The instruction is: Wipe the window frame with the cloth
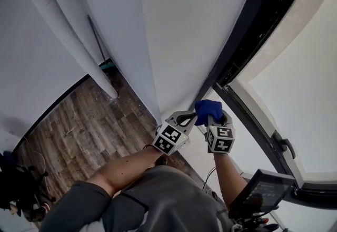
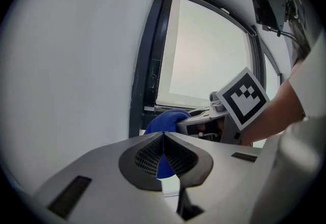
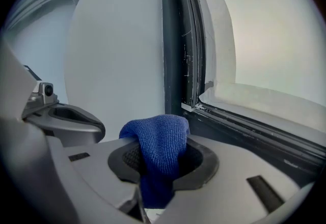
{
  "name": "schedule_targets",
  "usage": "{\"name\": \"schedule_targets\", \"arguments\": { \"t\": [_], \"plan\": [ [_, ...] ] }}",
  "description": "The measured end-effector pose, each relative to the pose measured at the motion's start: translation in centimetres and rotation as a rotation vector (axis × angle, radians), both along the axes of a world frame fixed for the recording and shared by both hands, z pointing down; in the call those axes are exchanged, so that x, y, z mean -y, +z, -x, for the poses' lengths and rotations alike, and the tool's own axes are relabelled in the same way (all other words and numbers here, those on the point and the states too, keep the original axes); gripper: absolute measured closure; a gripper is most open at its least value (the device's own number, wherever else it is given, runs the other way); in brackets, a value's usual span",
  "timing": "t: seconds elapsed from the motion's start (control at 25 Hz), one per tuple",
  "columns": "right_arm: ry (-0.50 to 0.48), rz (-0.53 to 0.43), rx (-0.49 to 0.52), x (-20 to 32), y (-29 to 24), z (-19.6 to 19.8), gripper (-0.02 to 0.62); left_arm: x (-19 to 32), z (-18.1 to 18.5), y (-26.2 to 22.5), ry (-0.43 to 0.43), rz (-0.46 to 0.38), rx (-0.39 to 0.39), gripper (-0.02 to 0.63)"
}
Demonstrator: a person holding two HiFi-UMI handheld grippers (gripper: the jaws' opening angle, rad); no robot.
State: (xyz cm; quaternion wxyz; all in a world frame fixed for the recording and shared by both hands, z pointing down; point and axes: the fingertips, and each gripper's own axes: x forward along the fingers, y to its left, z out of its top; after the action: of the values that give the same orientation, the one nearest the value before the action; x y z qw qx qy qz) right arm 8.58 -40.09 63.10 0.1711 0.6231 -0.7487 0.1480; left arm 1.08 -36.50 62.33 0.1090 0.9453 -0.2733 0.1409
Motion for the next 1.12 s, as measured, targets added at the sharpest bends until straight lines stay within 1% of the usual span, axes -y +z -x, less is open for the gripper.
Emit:
{"name": "schedule_targets", "arguments": {
  "t": [0.16, 0.24, 0.32, 0.4, 0.56, 0.72, 0.92, 1.0, 1.12],
  "plan": [
    [0.003, -0.034, -0.017, 2.7, -1.8, -0.5, 0.477, 1.3, -0.7, -1.6, -0.021, -0.021, -0.027, 0.597],
    [0.011, -0.057, -0.021, 4.1, -2.9, -0.8, 0.477, 1.5, -1.7, -2.5, 0.004, -0.034, -0.038, 0.597],
    [0.025, -0.094, 0.009, 4.8, -4.6, -1.2, 0.477, 1.1, -2.6, -3.4, 0.032, -0.045, -0.049, 0.597],
    [0.029, -0.127, 0.028, 4.9, -6.9, -1.5, 0.477, 1.4, -2.8, -4.9, 0.026, -0.06, -0.074, 0.597],
    [0.018, -0.199, 0.039, 5.4, -13.2, -2.3, 0.477, 3.8, -3.5, -10.9, -0.008, -0.121, -0.159, 0.597],
    [-0.026, -0.268, 0.049, 4.5, -19.6, -2.2, 0.477, 4.6, -3.5, -16.1, -0.059, -0.145, -0.183, 0.597],
    [-0.076, -0.346, 0.045, 4.5, -27.3, -2.4, 0.477, 4.4, -5.0, -23.5, -0.057, -0.207, -0.243, 0.597],
    [-0.095, -0.38, 0.044, 4.1, -30.4, -2.3, 0.477, 4.1, -5.0, -26.6, -0.073, -0.23, -0.261, 0.597],
    [-0.118, -0.431, 0.039, 3.3, -35.0, -2.3, 0.477, 3.5, -4.7, -30.7, -0.089, -0.268, -0.262, 0.597]
  ]
}}
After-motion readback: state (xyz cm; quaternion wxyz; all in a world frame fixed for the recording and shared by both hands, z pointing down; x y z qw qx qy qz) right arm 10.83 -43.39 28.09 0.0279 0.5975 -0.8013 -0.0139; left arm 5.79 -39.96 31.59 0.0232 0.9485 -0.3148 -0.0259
